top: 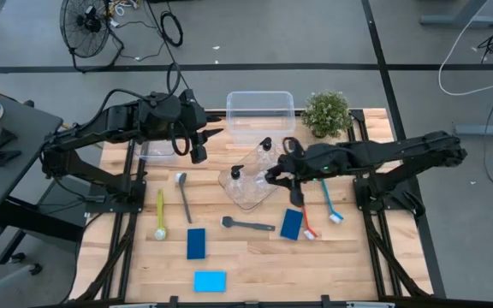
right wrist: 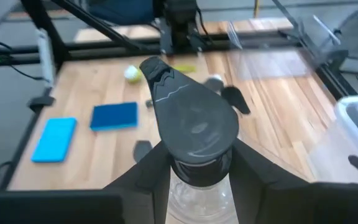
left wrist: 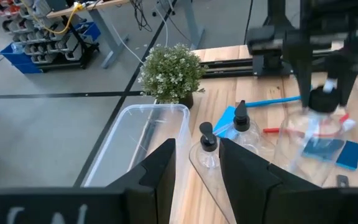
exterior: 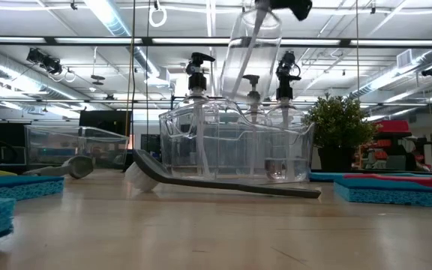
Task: Pick & Place Kitchen Sink Supplies
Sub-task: Put the dishwashing liquid dispenser into the right transparent bin
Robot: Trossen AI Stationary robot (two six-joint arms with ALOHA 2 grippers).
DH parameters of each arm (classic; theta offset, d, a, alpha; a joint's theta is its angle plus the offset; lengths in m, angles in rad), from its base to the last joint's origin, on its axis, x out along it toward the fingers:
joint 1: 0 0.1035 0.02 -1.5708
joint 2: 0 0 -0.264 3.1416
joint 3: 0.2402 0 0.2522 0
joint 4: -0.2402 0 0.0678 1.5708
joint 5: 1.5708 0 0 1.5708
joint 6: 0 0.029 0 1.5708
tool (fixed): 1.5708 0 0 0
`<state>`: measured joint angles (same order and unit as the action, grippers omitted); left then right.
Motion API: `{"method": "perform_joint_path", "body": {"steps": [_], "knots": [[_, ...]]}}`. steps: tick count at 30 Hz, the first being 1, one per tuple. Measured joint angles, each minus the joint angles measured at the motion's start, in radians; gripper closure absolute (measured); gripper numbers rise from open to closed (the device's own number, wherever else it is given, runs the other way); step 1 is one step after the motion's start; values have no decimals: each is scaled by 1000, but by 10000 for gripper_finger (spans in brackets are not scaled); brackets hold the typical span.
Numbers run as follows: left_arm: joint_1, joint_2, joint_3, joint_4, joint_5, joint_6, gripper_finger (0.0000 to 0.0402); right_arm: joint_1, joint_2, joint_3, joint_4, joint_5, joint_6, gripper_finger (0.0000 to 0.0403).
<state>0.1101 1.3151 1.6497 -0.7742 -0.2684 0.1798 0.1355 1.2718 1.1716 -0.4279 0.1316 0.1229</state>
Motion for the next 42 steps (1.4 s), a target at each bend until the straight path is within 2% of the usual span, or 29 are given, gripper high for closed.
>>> {"method": "perform_joint_path", "body": {"steps": [10, 25, 42], "knots": [[0, 0, 0, 0, -1, 0, 273, -36, 22, -102, 32, 12, 66, 282], [0, 0, 0, 0, -1, -1, 273, -101, 42, -258, 217, 8, 132, 282], [0, 0, 0, 0, -1, -3, 273, -110, 50, -262, 218, -19, 186, 267]]}}
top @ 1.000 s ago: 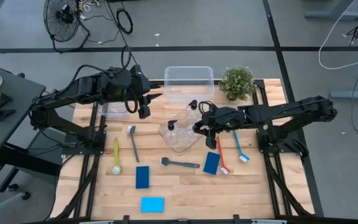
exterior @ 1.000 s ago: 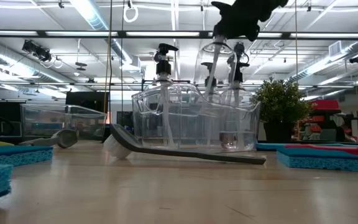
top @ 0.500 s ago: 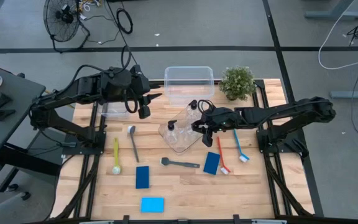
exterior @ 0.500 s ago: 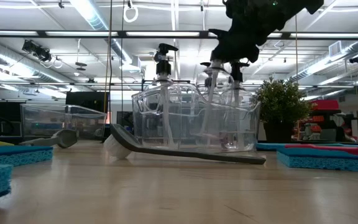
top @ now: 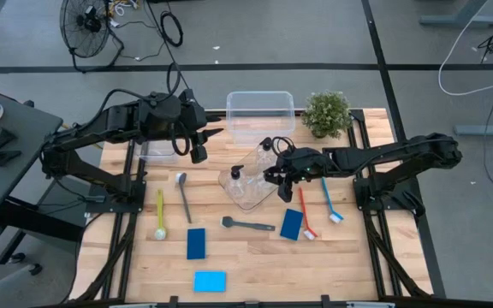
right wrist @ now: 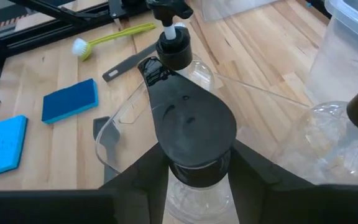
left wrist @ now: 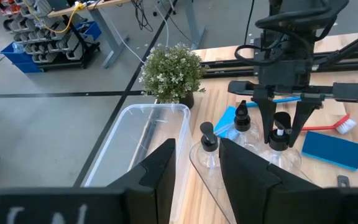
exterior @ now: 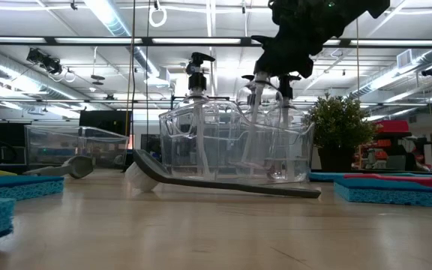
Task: Pick & Place Kitchen Sink Supplies
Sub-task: Put the dishwashing liquid dispenser into the right transparent bin, then put the blue dishwashing brush into the transparent container
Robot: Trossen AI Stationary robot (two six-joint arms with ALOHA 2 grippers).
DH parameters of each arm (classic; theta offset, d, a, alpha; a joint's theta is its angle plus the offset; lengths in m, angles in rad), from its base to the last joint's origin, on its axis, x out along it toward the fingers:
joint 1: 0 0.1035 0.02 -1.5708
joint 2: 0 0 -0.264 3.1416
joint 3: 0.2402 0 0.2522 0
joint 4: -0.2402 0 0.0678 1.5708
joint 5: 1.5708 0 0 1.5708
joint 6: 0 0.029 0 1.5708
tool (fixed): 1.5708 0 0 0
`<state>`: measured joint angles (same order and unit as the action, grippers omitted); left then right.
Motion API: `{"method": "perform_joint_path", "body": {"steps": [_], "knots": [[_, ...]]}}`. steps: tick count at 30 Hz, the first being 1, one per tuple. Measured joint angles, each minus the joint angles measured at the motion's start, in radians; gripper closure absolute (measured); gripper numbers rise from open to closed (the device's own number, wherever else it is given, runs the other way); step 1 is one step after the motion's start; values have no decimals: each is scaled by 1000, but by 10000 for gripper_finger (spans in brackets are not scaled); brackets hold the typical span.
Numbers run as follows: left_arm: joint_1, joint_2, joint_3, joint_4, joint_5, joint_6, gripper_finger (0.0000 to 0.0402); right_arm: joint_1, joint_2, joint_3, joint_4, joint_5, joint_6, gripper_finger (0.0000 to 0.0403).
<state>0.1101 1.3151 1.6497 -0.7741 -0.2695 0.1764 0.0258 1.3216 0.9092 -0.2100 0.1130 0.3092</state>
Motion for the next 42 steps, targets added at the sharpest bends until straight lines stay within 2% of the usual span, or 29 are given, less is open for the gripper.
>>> {"method": "perform_joint_path", "body": {"steps": [17, 26, 35, 42], "knots": [[0, 0, 0, 0, 0, 0, 273, -13, 1, 0, -2, 2, 50, 219], [0, 0, 0, 0, 0, 0, 273, -23, -7, 0, 2, -1, 39, 177], [-1, 0, 0, -1, 0, 3, 273, -12, -72, 0, -3, -149, -6, 156], [-10, 0, 0, -49, 0, 18, 273, 55, -201, 0, -105, -182, -107, 156]]}}
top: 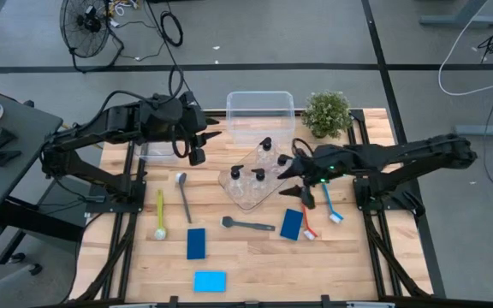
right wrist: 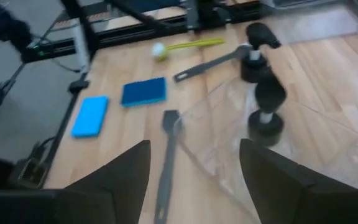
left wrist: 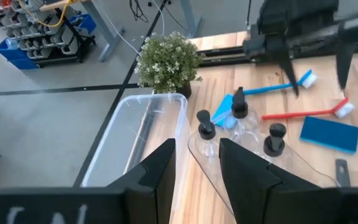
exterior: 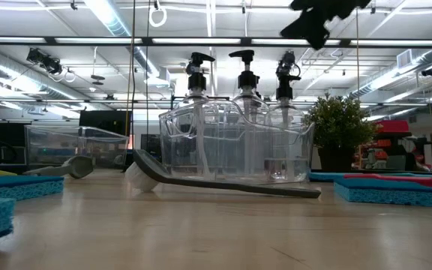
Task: Pick & Place Kitchen Sink Supplies
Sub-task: Put the blue dishwashing brush into the transparent container
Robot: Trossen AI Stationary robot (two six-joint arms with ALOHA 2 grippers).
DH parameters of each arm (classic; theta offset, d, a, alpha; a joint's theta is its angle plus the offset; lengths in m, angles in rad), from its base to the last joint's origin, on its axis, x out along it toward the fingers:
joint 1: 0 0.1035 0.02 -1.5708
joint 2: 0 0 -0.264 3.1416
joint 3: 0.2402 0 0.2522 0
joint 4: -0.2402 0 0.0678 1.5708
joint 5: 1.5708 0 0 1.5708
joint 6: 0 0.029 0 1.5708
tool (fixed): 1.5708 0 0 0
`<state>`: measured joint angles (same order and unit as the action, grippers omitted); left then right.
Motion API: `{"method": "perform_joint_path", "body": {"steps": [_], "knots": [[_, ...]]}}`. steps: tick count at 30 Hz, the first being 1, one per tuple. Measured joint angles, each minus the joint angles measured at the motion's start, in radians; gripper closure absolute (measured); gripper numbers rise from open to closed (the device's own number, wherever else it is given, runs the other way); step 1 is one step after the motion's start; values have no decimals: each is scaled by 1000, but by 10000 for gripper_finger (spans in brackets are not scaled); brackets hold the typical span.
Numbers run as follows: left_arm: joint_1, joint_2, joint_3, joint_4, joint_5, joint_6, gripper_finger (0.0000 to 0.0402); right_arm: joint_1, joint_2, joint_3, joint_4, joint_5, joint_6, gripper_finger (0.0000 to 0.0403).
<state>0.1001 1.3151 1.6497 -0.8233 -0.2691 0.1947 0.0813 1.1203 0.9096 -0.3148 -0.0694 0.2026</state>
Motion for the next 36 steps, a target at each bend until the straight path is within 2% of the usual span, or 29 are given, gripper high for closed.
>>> {"method": "perform_joint_path", "body": {"steps": [10, 23, 31, 36], "knots": [[-14, 0, 0, -9, 0, -1, 273, 112, -157, 1, -384, 101, 206, 163], [-14, 0, 0, -8, 0, -35, 273, 188, -161, 1, -798, 114, 541, 181], [-14, 0, 0, -8, 0, -54, 273, 187, -153, -4, -852, 114, 828, 181], [-14, 0, 0, -8, 0, -55, 273, 187, -146, -73, -831, 73, 974, 181]]}}
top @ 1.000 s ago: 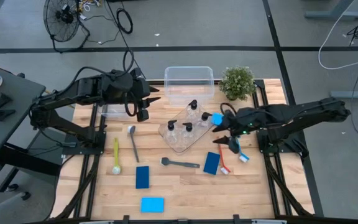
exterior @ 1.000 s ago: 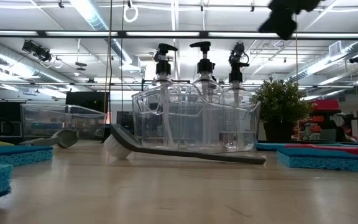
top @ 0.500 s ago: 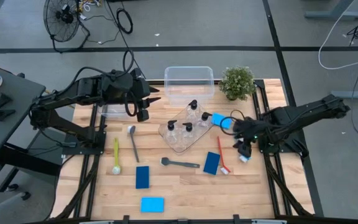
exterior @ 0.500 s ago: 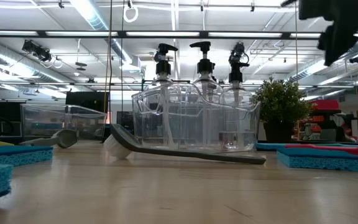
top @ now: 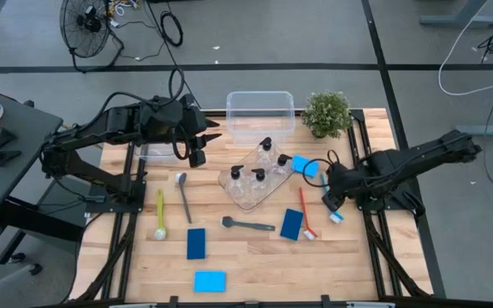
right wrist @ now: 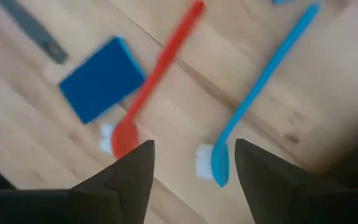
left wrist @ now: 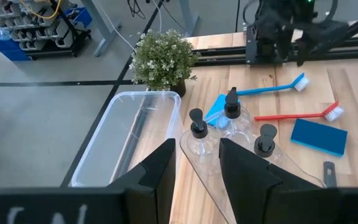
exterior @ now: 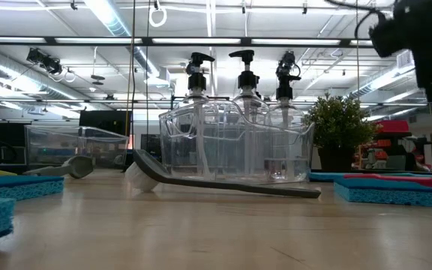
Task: Pick & Place Kitchen Sink Supplies
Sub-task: Put the blue dishwashing brush into the transparent container
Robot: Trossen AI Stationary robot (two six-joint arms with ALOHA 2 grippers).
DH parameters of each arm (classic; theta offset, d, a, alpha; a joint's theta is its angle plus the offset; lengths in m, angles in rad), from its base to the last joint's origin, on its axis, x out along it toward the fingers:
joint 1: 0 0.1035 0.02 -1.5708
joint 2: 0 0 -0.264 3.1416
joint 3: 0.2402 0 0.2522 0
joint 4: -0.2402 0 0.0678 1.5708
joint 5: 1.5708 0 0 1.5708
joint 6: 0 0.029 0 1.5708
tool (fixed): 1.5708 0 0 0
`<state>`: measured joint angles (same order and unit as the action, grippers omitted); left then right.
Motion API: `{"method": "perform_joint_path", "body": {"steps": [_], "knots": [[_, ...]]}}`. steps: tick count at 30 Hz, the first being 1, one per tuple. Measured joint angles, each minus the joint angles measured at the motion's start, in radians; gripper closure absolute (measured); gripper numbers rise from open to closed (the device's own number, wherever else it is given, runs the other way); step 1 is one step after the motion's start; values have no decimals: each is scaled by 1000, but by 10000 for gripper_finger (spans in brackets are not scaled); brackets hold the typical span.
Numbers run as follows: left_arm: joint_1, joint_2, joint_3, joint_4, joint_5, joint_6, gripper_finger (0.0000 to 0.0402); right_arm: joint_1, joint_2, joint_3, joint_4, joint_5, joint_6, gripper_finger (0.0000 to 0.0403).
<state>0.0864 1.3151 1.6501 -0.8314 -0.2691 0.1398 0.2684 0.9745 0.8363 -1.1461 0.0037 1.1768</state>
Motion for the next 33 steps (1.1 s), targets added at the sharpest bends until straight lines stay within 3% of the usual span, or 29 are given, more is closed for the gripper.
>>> {"method": "perform_joint_path", "body": {"steps": [13, 33], "knots": [[0, 0, 0, 3, 0, 2, 273, 0, 30, -240, 222, -47, 216, 181], [2, 0, 0, 4, 0, 3, 273, -1, 209, -290, 314, 10, 229, 181]]}}
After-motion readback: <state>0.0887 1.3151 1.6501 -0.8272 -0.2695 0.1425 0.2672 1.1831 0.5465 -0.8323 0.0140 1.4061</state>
